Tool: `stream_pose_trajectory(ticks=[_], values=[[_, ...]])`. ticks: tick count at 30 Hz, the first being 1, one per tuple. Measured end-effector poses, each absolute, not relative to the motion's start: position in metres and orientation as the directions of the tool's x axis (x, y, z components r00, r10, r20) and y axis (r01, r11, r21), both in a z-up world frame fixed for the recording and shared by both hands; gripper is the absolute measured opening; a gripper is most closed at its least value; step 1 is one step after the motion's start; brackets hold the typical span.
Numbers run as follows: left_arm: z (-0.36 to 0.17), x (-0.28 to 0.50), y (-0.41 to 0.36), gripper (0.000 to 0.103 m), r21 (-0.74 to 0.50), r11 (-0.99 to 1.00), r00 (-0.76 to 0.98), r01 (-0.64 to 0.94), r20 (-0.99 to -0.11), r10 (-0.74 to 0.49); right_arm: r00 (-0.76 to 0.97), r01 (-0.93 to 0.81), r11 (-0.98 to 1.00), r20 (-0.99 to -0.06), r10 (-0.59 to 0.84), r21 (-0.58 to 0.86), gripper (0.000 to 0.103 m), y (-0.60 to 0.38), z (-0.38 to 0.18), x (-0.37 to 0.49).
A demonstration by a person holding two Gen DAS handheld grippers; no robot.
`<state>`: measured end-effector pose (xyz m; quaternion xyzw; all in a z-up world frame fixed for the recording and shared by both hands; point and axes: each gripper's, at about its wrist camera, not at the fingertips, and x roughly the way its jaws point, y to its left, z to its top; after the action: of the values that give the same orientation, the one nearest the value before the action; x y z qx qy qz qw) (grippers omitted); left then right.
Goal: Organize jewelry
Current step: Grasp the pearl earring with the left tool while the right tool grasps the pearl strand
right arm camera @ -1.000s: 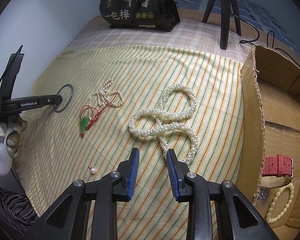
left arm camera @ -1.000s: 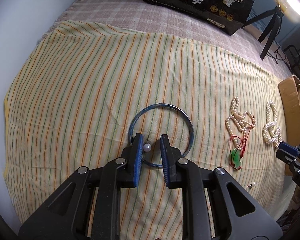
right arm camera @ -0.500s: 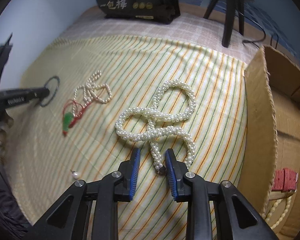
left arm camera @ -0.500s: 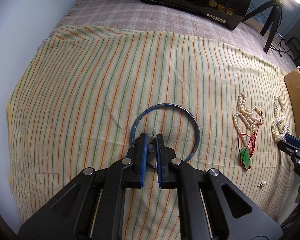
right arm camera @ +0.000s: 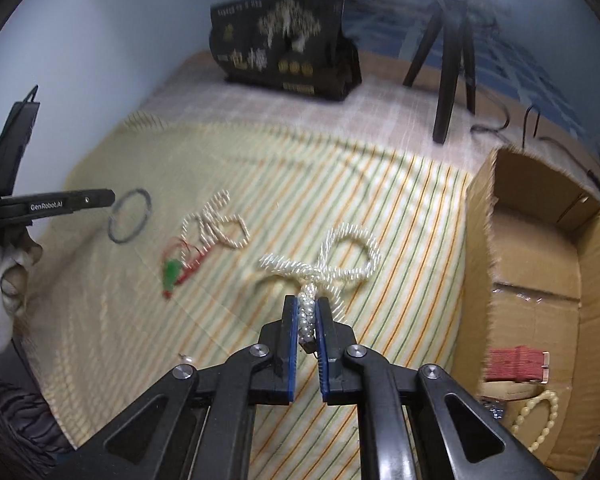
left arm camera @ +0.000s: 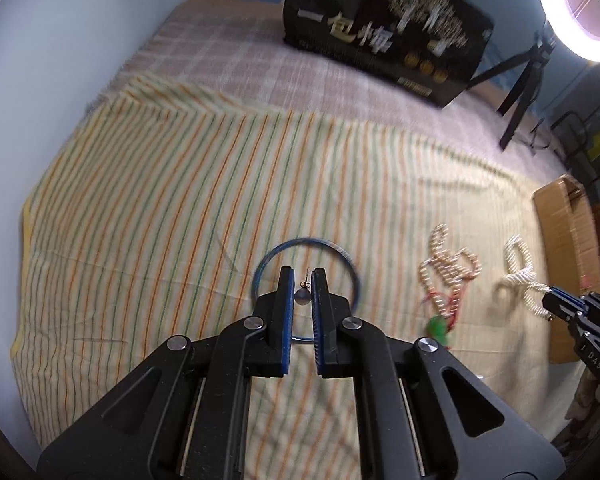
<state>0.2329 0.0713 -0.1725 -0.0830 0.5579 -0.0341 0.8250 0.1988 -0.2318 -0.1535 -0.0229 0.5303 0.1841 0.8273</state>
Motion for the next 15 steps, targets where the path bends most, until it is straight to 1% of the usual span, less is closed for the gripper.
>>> stream_pose_trajectory(ticks=[7,15], values=[[-0.133,0.218,0.064,0.006,-0.208,0.978,0.444,-0.003,-0.877,-0.186,0.451,-0.314,0.935,-0.840,0.300,0.165,0.006,-0.236,-0.120,0.193],[-0.110,0.207,0.035,0.006,-0.228,0.972,0.479,0.065,-0.847,-0.231,0.527,-0.295,0.936,-0.785,0.326,0.190,0.006,-0.245,-0.080,0.183]])
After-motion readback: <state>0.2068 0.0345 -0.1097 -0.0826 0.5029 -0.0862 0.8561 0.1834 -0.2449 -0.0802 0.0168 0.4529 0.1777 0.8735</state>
